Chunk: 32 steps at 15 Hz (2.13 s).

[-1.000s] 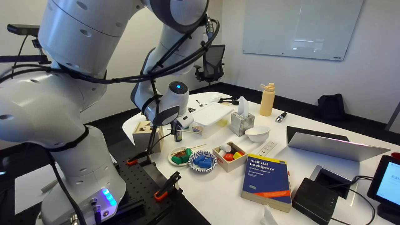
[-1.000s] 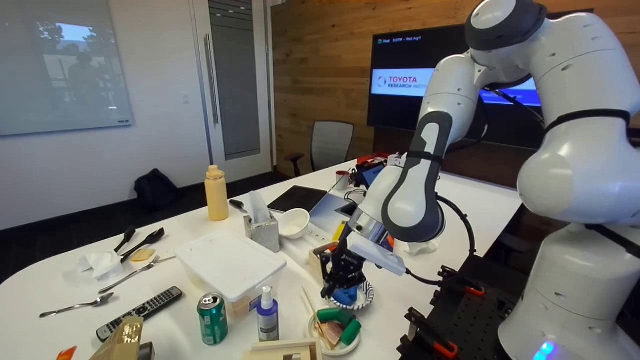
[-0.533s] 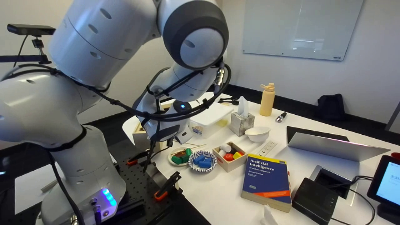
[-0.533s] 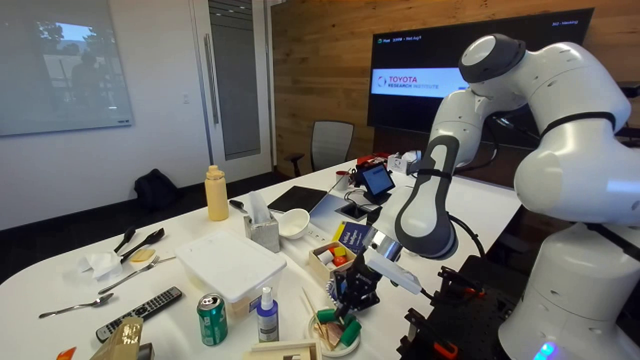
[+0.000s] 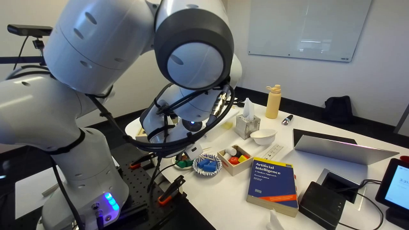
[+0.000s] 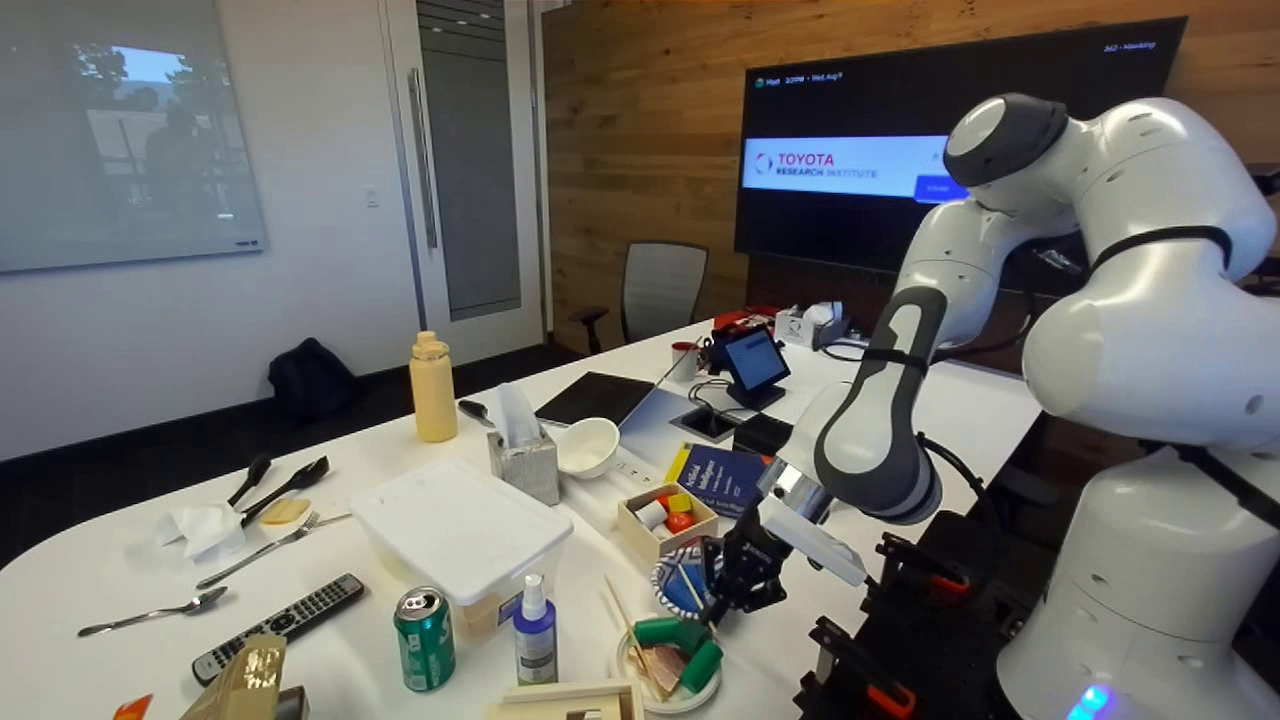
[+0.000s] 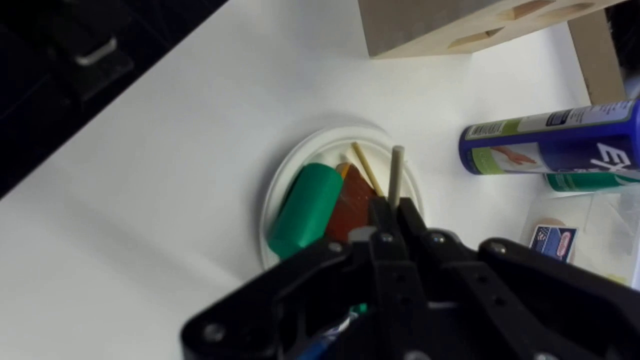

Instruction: Use the chopstick to stir in the bowl

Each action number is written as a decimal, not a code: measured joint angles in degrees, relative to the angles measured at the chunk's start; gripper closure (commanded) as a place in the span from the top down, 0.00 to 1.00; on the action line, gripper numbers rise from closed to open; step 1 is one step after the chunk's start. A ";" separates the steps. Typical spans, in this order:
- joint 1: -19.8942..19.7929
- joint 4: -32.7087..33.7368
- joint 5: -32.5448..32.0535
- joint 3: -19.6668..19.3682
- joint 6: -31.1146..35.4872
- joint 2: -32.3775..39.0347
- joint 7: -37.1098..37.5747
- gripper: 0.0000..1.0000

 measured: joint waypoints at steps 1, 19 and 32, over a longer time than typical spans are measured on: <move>-1.26 0.02 1.94 0.50 -0.55 0.24 -2.76 0.01; -5.13 -0.22 21.73 8.30 -8.90 5.69 -18.60 0.01; -2.04 0.11 27.26 8.34 -0.02 3.68 -18.42 0.01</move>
